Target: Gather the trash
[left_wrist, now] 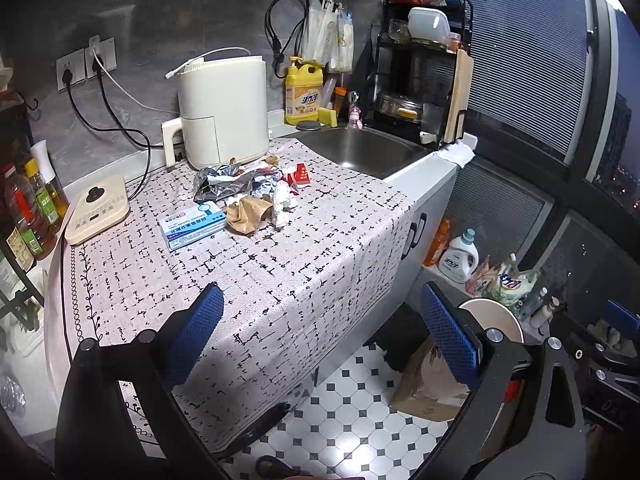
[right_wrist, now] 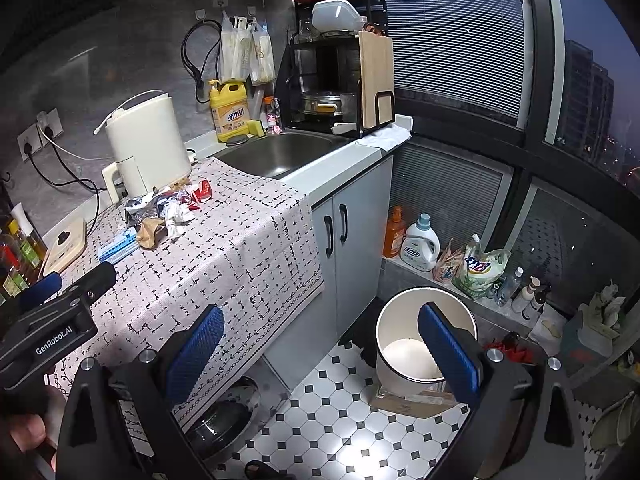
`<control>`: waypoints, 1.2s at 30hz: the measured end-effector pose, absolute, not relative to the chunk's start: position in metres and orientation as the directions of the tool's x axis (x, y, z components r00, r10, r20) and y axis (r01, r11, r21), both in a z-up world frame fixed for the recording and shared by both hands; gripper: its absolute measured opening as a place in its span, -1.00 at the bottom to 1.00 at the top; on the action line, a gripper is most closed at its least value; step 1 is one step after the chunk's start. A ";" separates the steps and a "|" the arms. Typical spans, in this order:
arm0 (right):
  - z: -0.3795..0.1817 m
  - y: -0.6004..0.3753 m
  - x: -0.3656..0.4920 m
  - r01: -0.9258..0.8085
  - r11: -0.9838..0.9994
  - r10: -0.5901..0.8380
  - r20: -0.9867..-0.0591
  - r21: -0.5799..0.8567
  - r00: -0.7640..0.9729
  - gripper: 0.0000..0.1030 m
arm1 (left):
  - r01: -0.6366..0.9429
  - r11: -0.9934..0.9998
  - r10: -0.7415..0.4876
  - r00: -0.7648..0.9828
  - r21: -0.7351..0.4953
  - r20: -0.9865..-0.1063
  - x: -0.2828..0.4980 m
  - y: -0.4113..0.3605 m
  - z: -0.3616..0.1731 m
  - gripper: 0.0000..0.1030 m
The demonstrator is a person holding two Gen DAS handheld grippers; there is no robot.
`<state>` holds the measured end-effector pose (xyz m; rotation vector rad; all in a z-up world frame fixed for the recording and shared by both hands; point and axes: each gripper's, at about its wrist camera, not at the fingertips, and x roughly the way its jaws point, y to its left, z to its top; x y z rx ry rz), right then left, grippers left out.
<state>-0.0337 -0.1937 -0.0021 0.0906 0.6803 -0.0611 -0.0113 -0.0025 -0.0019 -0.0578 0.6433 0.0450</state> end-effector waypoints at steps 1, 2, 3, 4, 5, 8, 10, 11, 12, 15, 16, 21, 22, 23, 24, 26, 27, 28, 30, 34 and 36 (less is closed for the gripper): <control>-0.002 -0.193 -0.035 0.085 0.994 -0.026 -0.630 0.064 0.776 0.85 | -0.061 0.997 0.025 0.799 -0.040 -0.601 -0.012 -0.002 -0.002 0.88; -0.002 -0.192 -0.035 0.085 0.994 -0.026 -0.629 0.064 0.777 0.85 | -0.061 0.997 0.025 0.799 -0.040 -0.600 -0.014 -0.002 -0.002 0.88; -0.002 -0.192 -0.035 0.084 0.994 -0.025 -0.629 0.064 0.777 0.85 | -0.061 0.997 0.025 0.799 -0.039 -0.601 -0.014 -0.001 -0.002 0.88; -0.002 -0.193 -0.035 0.084 0.994 -0.024 -0.629 0.065 0.777 0.85 | -0.062 0.997 0.026 0.799 -0.039 -0.601 -0.015 -0.001 -0.001 0.88; -0.002 -0.193 -0.035 0.083 0.994 -0.024 -0.628 0.066 0.778 0.85 | -0.062 0.997 0.026 0.800 -0.039 -0.600 -0.015 0.000 -0.001 0.88; 0.000 -0.191 -0.037 0.080 0.994 -0.020 -0.624 0.068 0.781 0.85 | -0.064 0.997 0.027 0.801 -0.040 -0.598 -0.017 0.001 0.000 0.88; 0.001 -0.189 -0.037 0.078 0.995 -0.019 -0.622 0.068 0.782 0.85 | -0.066 0.997 0.028 0.801 -0.042 -0.599 -0.017 0.002 0.001 0.88; 0.002 -0.189 -0.037 0.077 0.995 -0.017 -0.622 0.069 0.783 0.85 | -0.067 0.997 0.028 0.801 -0.042 -0.599 -0.017 0.003 0.001 0.88; 0.003 -0.189 -0.037 0.074 0.995 -0.015 -0.622 0.070 0.783 0.85 | -0.067 0.997 0.028 0.801 -0.043 -0.598 -0.017 0.003 0.001 0.88; 0.005 -0.190 -0.037 0.071 0.995 -0.012 -0.621 0.071 0.783 0.85 | -0.065 0.997 0.025 0.804 -0.047 -0.594 -0.016 0.004 0.003 0.88; 0.005 -0.190 -0.037 0.071 0.995 -0.012 -0.621 0.071 0.784 0.85 | -0.064 0.997 0.023 0.805 -0.048 -0.593 -0.016 0.005 0.004 0.88; 0.005 -0.189 -0.037 0.072 0.995 -0.013 -0.620 0.070 0.785 0.85 | -0.063 0.997 0.021 0.806 -0.050 -0.591 -0.015 0.006 0.005 0.88; 0.005 -0.190 -0.037 0.072 0.995 -0.013 -0.620 0.071 0.784 0.85 | -0.062 0.997 0.020 0.805 -0.051 -0.592 -0.014 0.006 0.005 0.88; 0.005 -0.189 -0.036 0.072 0.995 -0.013 -0.621 0.070 0.784 0.85 | -0.063 0.997 0.020 0.806 -0.051 -0.592 -0.014 0.006 0.005 0.88; 0.006 -0.190 -0.036 0.071 0.995 -0.012 -0.621 0.070 0.784 0.85 | -0.064 0.997 0.021 0.806 -0.051 -0.592 -0.014 0.006 0.005 0.88; 0.006 -0.190 -0.036 0.072 0.995 -0.010 -0.625 0.073 0.781 0.85 | -0.063 0.997 0.020 0.806 -0.052 -0.592 -0.014 0.006 0.005 0.88; 0.006 -0.191 -0.035 0.072 0.995 -0.010 -0.625 0.073 0.780 0.85 | -0.062 0.997 0.020 0.806 -0.052 -0.591 -0.015 0.006 0.005 0.88; 0.006 -0.191 -0.036 0.072 0.995 -0.012 -0.624 0.072 0.782 0.85 | -0.062 0.997 0.020 0.807 -0.052 -0.591 -0.014 0.006 0.005 0.88; 0.006 -0.190 -0.036 0.073 0.995 -0.013 -0.621 0.072 0.784 0.85 | -0.062 0.997 0.020 0.806 -0.051 -0.591 -0.014 0.006 0.005 0.88; 0.006 -0.189 -0.036 0.073 0.995 -0.013 -0.620 0.072 0.785 0.85 | -0.063 0.997 0.019 0.806 -0.053 -0.591 -0.014 0.006 0.005 0.88; 0.006 -0.188 -0.036 0.074 0.995 -0.013 -0.620 0.073 0.785 0.85 | -0.064 0.997 0.021 0.807 -0.052 -0.591 -0.013 0.007 0.006 0.88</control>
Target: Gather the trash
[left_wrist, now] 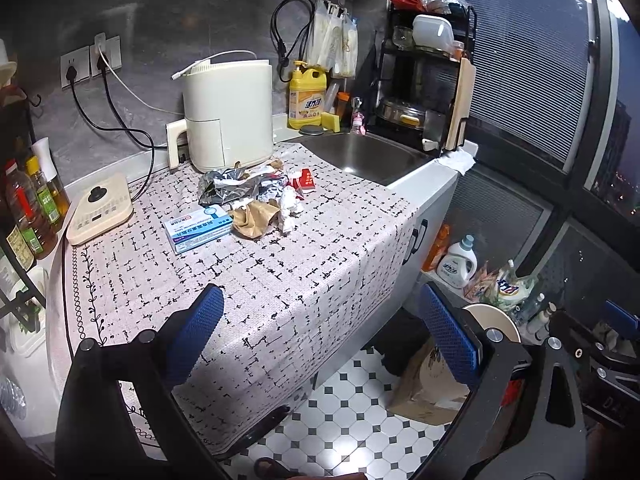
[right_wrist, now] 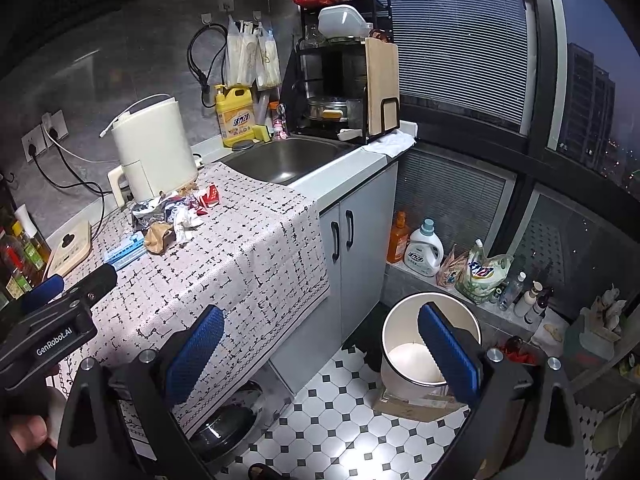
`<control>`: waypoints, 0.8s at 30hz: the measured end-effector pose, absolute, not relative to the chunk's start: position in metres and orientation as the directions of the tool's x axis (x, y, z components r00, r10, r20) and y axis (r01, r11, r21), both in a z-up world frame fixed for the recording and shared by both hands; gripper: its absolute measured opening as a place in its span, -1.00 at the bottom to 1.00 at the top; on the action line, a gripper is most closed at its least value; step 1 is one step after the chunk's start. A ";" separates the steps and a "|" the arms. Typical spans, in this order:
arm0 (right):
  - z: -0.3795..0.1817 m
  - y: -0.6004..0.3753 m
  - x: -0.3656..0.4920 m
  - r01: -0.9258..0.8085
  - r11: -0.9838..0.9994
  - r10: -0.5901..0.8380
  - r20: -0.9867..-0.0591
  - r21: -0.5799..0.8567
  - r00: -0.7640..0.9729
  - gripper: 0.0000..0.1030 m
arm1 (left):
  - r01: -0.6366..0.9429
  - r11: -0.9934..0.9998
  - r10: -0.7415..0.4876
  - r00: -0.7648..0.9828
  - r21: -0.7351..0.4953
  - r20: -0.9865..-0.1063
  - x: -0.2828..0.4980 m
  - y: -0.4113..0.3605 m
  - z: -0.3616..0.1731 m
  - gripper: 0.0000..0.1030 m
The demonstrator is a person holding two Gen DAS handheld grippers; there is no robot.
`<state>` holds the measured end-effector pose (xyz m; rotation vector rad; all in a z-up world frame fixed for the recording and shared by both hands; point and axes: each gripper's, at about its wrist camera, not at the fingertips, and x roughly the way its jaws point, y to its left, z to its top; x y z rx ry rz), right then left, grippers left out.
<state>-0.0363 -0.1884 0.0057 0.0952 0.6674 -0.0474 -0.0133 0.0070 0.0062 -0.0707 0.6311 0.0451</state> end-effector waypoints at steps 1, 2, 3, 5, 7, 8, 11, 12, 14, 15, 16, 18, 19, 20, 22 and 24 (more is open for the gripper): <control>0.006 -0.188 -0.036 0.076 0.994 -0.014 -0.621 0.074 0.784 0.85 | -0.064 0.997 0.021 0.806 -0.053 -0.591 -0.013 0.008 0.007 0.88; 0.007 -0.188 -0.035 0.077 0.994 -0.014 -0.622 0.075 0.783 0.85 | -0.065 0.996 0.021 0.806 -0.053 -0.592 -0.013 0.008 0.007 0.88; 0.007 -0.188 -0.035 0.077 0.994 -0.013 -0.623 0.075 0.782 0.85 | -0.066 0.996 0.021 0.805 -0.054 -0.592 -0.013 0.009 0.007 0.88; 0.009 -0.187 -0.035 0.075 0.994 -0.010 -0.624 0.078 0.781 0.85 | -0.068 0.996 0.022 0.805 -0.056 -0.593 -0.012 0.011 0.009 0.88; 0.011 -0.187 -0.033 0.072 0.994 -0.007 -0.624 0.079 0.781 0.85 | -0.069 0.996 0.024 0.806 -0.054 -0.591 -0.012 0.012 0.011 0.88; 0.011 -0.186 -0.033 0.071 0.994 -0.005 -0.624 0.081 0.781 0.85 | -0.071 0.996 0.026 0.807 -0.053 -0.590 -0.012 0.013 0.012 0.88; 0.012 -0.185 -0.031 0.065 0.994 0.004 -0.627 0.088 0.779 0.85 | -0.079 0.995 0.029 0.805 -0.057 -0.593 -0.010 0.015 0.014 0.88; 0.012 -0.184 -0.029 0.061 0.994 0.008 -0.629 0.089 0.778 0.85 | -0.082 0.995 0.033 0.804 -0.057 -0.594 -0.009 0.016 0.015 0.88; 0.013 -0.182 -0.026 0.052 0.994 0.017 -0.631 0.091 0.776 0.85 | -0.094 0.994 0.043 0.802 -0.055 -0.596 -0.009 0.019 0.016 0.88; 0.013 -0.180 -0.023 0.046 0.995 0.022 -0.632 0.091 0.774 0.85 | -0.101 0.993 0.049 0.801 -0.054 -0.596 -0.009 0.021 0.016 0.88; 0.014 -0.178 -0.021 0.040 0.995 0.028 -0.633 0.092 0.774 0.85 | -0.110 0.992 0.057 0.800 -0.053 -0.597 -0.008 0.023 0.016 0.88; 0.014 -0.173 -0.014 0.026 0.995 0.042 -0.636 0.096 0.770 0.85 | -0.133 0.990 0.074 0.794 -0.054 -0.603 -0.006 0.032 0.016 0.88; 0.014 -0.170 -0.010 0.019 0.995 0.049 -0.638 0.099 0.769 0.85 | -0.145 0.988 0.084 0.790 -0.053 -0.607 -0.004 0.037 0.016 0.88; 0.014 -0.167 -0.007 0.013 0.995 0.055 -0.639 0.101 0.768 0.85 | -0.155 0.986 0.091 0.787 -0.053 -0.610 -0.002 0.042 0.016 0.88; 0.013 -0.157 0.003 -0.004 0.995 0.070 -0.641 0.104 0.764 0.85 | -0.176 0.983 0.108 0.784 -0.051 -0.611 0.002 0.053 0.016 0.88; 0.012 -0.147 0.013 -0.022 0.994 0.085 -0.643 0.104 0.761 0.85 | -0.203 0.978 0.130 0.782 -0.051 -0.610 0.008 0.067 0.015 0.88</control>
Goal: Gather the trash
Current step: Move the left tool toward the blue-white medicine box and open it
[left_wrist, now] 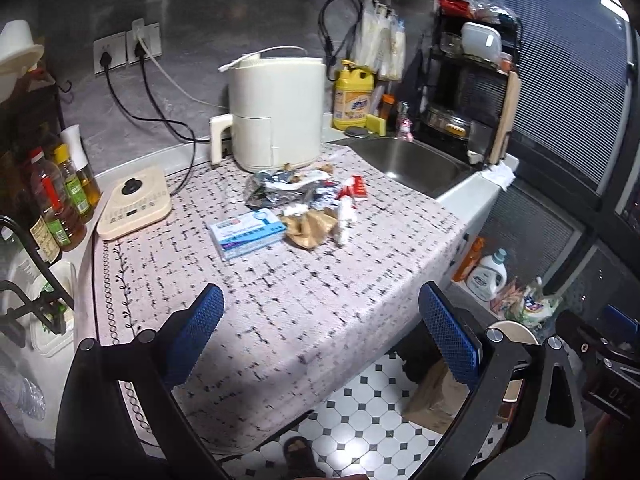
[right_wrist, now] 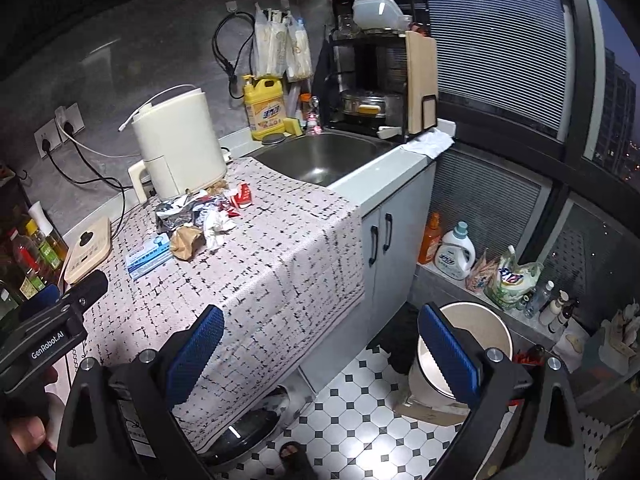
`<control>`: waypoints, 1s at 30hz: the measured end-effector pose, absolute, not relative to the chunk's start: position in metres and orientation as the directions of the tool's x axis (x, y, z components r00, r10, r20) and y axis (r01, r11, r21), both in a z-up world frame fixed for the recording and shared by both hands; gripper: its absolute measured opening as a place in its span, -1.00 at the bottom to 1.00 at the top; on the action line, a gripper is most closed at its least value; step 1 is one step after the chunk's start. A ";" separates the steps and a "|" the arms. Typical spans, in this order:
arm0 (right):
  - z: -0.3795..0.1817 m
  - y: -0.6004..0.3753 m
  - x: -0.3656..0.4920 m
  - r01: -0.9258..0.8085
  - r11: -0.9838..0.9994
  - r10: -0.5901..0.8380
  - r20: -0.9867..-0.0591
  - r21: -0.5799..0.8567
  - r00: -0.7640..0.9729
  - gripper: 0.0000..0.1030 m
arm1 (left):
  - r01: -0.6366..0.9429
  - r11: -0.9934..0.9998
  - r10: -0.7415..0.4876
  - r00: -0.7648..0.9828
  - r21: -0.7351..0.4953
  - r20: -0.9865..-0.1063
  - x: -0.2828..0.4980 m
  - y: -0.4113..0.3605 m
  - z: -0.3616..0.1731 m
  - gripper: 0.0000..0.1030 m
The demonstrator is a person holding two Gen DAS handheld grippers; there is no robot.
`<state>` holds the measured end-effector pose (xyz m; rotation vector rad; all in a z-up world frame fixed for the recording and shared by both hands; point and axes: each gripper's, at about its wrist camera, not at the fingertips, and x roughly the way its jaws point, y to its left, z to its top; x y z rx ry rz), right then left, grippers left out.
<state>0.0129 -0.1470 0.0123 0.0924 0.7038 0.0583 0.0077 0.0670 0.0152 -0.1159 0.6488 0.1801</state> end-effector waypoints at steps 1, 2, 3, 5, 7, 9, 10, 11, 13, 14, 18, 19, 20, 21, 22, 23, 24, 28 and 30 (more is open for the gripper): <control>0.012 -0.142 0.018 -0.029 0.994 0.090 -0.644 0.105 0.760 0.85 | -0.215 0.975 0.138 0.781 -0.055 -0.609 0.011 0.074 0.015 0.88; 0.012 -0.136 0.023 -0.036 0.994 0.096 -0.644 0.106 0.759 0.85 | -0.228 0.972 0.144 0.780 -0.062 -0.609 0.016 0.083 0.014 0.88; 0.012 -0.131 0.029 -0.042 0.993 0.101 -0.646 0.106 0.756 0.85 | -0.241 0.968 0.151 0.776 -0.067 -0.612 0.021 0.091 0.013 0.88; 0.011 -0.121 0.043 -0.060 0.992 0.117 -0.652 0.110 0.749 0.84 | -0.263 0.962 0.162 0.769 -0.075 -0.619 0.031 0.107 0.010 0.88; 0.011 -0.111 0.055 -0.078 0.991 0.131 -0.652 0.109 0.747 0.82 | -0.280 0.957 0.171 0.764 -0.081 -0.622 0.040 0.119 0.008 0.88; 0.010 -0.100 0.069 -0.091 0.989 0.143 -0.656 0.114 0.741 0.77 | -0.292 0.953 0.178 0.757 -0.082 -0.629 0.052 0.132 0.005 0.88; 0.010 -0.095 0.077 -0.097 0.988 0.153 -0.659 0.122 0.737 0.75 | -0.296 0.952 0.178 0.752 -0.083 -0.635 0.059 0.138 0.003 0.88; 0.009 -0.090 0.083 -0.102 0.987 0.160 -0.660 0.126 0.734 0.72 | -0.299 0.951 0.179 0.749 -0.083 -0.638 0.065 0.142 0.001 0.88; 0.008 -0.079 0.096 -0.114 0.986 0.169 -0.662 0.126 0.730 0.69 | -0.300 0.950 0.182 0.745 -0.080 -0.642 0.076 0.150 -0.002 0.88; 0.007 -0.073 0.103 -0.117 0.985 0.171 -0.664 0.126 0.728 0.67 | -0.300 0.951 0.182 0.742 -0.077 -0.645 0.083 0.155 -0.004 0.88; 0.001 -0.054 0.128 -0.125 0.984 0.180 -0.675 0.131 0.715 0.64 | -0.303 0.950 0.184 0.724 -0.068 -0.665 0.105 0.169 -0.014 0.88; -0.001 -0.049 0.133 -0.127 0.983 0.183 -0.677 0.131 0.713 0.63 | -0.302 0.951 0.182 0.719 -0.065 -0.671 0.111 0.173 -0.017 0.87; -0.003 -0.045 0.138 -0.130 0.983 0.185 -0.679 0.131 0.711 0.63 | -0.299 0.952 0.183 0.712 -0.058 -0.678 0.117 0.176 -0.020 0.87; -0.005 -0.041 0.142 -0.132 0.982 0.187 -0.682 0.133 0.707 0.63 | -0.295 0.954 0.182 0.705 -0.050 -0.686 0.124 0.179 -0.024 0.87; -0.007 -0.037 0.146 -0.133 0.982 0.188 -0.685 0.133 0.704 0.63 | -0.291 0.956 0.181 0.699 -0.045 -0.692 0.129 0.181 -0.028 0.87; -0.010 -0.034 0.150 -0.133 0.982 0.189 -0.688 0.134 0.701 0.63 | -0.285 0.958 0.177 0.694 -0.041 -0.698 0.135 0.184 -0.032 0.87; -0.013 -0.030 0.155 -0.133 0.982 0.190 -0.692 0.135 0.697 0.63 | -0.279 0.959 0.173 0.692 -0.039 -0.701 0.141 0.186 -0.035 0.87; -0.026 -0.020 0.168 -0.125 0.982 0.188 -0.708 0.141 0.681 0.63 | -0.259 0.965 0.161 0.672 -0.026 -0.722 0.163 0.193 -0.050 0.87; -0.033 -0.017 0.175 -0.115 0.983 0.183 -0.717 0.143 0.673 0.63 | -0.256 0.966 0.155 0.665 -0.028 -0.731 0.174 0.197 -0.057 0.87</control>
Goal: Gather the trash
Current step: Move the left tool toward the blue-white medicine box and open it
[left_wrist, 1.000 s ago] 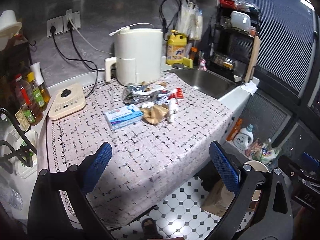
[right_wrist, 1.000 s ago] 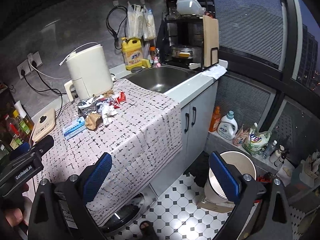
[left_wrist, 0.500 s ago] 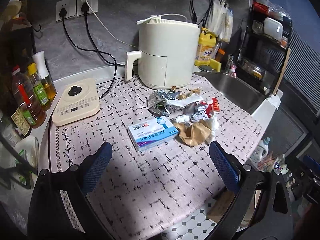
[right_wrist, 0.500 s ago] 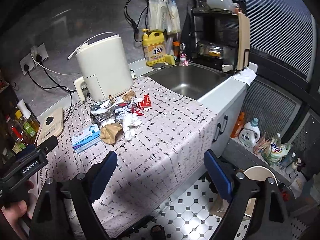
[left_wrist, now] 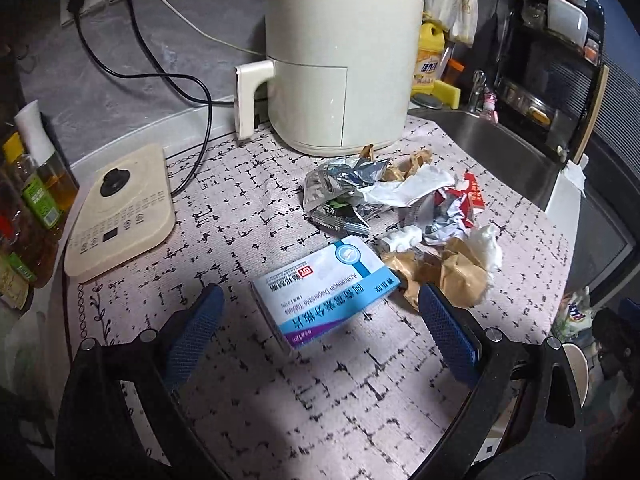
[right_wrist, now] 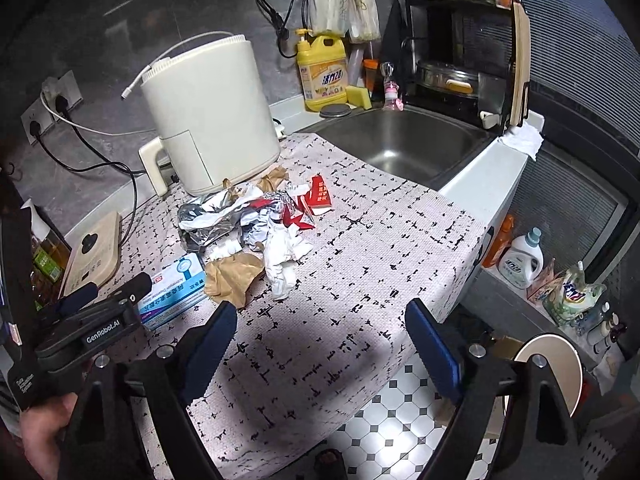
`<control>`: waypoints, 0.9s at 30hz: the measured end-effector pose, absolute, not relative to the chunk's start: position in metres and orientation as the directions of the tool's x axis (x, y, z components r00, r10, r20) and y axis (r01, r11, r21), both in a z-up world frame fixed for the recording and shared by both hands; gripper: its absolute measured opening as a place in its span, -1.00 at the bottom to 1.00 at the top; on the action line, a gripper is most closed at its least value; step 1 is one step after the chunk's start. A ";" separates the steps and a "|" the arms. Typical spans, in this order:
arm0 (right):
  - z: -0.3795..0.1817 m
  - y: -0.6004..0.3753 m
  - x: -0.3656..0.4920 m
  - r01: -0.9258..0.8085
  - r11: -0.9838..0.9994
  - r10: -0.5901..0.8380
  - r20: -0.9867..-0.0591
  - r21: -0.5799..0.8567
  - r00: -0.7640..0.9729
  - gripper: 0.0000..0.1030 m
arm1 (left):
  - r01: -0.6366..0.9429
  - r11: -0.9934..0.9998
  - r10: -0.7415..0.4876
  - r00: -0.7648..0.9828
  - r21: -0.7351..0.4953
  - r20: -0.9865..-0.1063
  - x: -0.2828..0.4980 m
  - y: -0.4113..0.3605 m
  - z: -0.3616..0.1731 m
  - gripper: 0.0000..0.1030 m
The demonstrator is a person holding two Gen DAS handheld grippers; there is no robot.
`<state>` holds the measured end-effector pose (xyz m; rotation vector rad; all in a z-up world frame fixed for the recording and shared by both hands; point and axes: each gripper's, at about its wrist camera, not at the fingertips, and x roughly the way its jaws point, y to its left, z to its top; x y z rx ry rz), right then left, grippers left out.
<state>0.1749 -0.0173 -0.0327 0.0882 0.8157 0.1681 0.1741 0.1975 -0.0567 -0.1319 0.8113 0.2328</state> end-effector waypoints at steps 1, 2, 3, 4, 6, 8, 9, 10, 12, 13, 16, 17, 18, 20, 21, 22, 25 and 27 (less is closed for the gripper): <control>-0.036 -0.016 0.178 -0.110 0.983 0.181 -0.722 0.144 0.668 0.63 | -0.254 0.967 0.153 0.661 -0.027 -0.735 0.179 0.199 -0.059 0.87; -0.038 -0.016 0.181 -0.106 0.984 0.178 -0.726 0.144 0.664 0.63 | -0.250 0.968 0.149 0.659 -0.028 -0.738 0.184 0.201 -0.062 0.87; -0.039 -0.015 0.185 -0.100 0.985 0.171 -0.729 0.140 0.662 0.63 | -0.248 0.968 0.147 0.657 -0.028 -0.739 0.189 0.202 -0.064 0.87; -0.040 -0.015 0.187 -0.095 0.986 0.165 -0.732 0.137 0.660 0.63 | -0.244 0.969 0.143 0.655 -0.029 -0.742 0.193 0.204 -0.066 0.87; -0.041 -0.013 0.192 -0.084 0.988 0.153 -0.740 0.131 0.655 0.63 | -0.240 0.970 0.135 0.650 -0.034 -0.748 0.203 0.207 -0.071 0.87; -0.043 -0.013 0.197 -0.075 0.990 0.139 -0.745 0.120 0.652 0.63 | -0.240 0.970 0.126 0.646 -0.043 -0.753 0.211 0.211 -0.076 0.87; -0.043 -0.013 0.199 -0.070 0.991 0.132 -0.749 0.114 0.649 0.63 | -0.240 0.969 0.121 0.642 -0.050 -0.757 0.215 0.214 -0.078 0.86; -0.044 -0.013 0.201 -0.064 0.992 0.125 -0.753 0.109 0.646 0.63 | -0.241 0.969 0.115 0.639 -0.056 -0.761 0.219 0.216 -0.081 0.86; -0.045 -0.015 0.203 -0.055 0.993 0.113 -0.759 0.100 0.641 0.63 | -0.246 0.967 0.112 0.629 -0.061 -0.769 0.228 0.220 -0.087 0.85; -0.045 -0.016 0.204 -0.051 0.994 0.108 -0.761 0.097 0.640 0.63 | -0.250 0.966 0.112 0.625 -0.062 -0.773 0.232 0.222 -0.089 0.84; -0.044 -0.017 0.207 -0.043 0.995 0.097 -0.765 0.090 0.637 0.63 | -0.264 0.962 0.110 0.607 -0.069 -0.787 0.240 0.226 -0.098 0.77; -0.044 -0.018 0.207 -0.042 0.995 0.094 -0.766 0.088 0.636 0.64 | -0.267 0.961 0.106 0.600 -0.074 -0.793 0.243 0.227 -0.101 0.74; -0.044 -0.018 0.208 -0.042 0.995 0.093 -0.767 0.086 0.635 0.64 | -0.268 0.960 0.103 0.594 -0.076 -0.798 0.245 0.227 -0.104 0.72; -0.044 -0.019 0.209 -0.048 0.995 0.097 -0.768 0.086 0.633 0.64 | -0.274 0.958 0.097 0.582 -0.082 -0.807 0.247 0.226 -0.109 0.69; -0.045 -0.018 0.211 -0.056 0.995 0.102 -0.768 0.086 0.632 0.64 | -0.278 0.957 0.093 0.578 -0.088 -0.811 0.247 0.226 -0.110 0.68; -0.045 -0.018 0.212 -0.065 0.994 0.108 -0.768 0.086 0.631 0.64 | -0.284 0.954 0.091 0.575 -0.093 -0.813 0.247 0.225 -0.111 0.68; -0.045 -0.016 0.214 -0.098 0.991 0.131 -0.767 0.089 0.628 0.64 | -0.305 0.947 0.102 0.574 -0.097 -0.812 0.240 0.222 -0.112 0.68; -0.045 -0.014 0.216 -0.123 0.988 0.148 -0.767 0.090 0.625 0.65 | -0.325 0.941 0.112 0.570 -0.098 -0.814 0.235 0.220 -0.112 0.68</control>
